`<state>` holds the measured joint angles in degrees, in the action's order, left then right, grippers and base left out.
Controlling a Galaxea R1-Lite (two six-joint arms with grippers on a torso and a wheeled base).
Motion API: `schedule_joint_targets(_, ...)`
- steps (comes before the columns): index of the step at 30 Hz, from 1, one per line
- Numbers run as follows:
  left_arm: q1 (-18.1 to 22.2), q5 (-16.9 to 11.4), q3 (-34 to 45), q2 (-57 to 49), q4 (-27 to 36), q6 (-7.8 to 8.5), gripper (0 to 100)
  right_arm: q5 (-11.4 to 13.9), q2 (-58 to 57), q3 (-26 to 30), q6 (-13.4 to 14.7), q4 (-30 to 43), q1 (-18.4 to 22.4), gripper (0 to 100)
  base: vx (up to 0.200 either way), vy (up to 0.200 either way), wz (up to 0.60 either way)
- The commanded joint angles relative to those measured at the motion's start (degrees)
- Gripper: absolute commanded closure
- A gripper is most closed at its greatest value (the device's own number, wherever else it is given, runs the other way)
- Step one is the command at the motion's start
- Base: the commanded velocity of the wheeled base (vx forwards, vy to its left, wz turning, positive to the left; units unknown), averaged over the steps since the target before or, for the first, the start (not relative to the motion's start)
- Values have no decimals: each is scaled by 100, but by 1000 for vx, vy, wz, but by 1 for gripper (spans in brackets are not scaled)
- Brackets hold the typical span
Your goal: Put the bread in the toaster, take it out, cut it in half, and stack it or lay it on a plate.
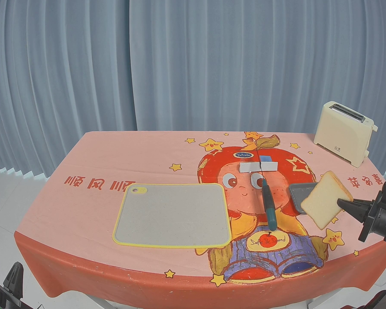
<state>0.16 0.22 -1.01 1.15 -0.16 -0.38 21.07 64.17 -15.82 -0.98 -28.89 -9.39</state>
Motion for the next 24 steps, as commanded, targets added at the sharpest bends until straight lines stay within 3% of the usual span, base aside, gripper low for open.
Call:
schedule_joint_targets(1, 2, 4, 101, 8, -2, 29, 100, -67, -98, -26, 1, 6, 33, 100, 0, 0, 0)
schedule_joint_targets(14, 2, 31, 101, 8, -2, 29, 100, -67, -107, -44, -8, -2, 33, 100, 0, 0, 0)
schedule_joint_targets(24, 2, 31, 101, 8, -2, 29, 100, -67, -159, -70, -8, -2, 33, 100, 0, -200, 0)
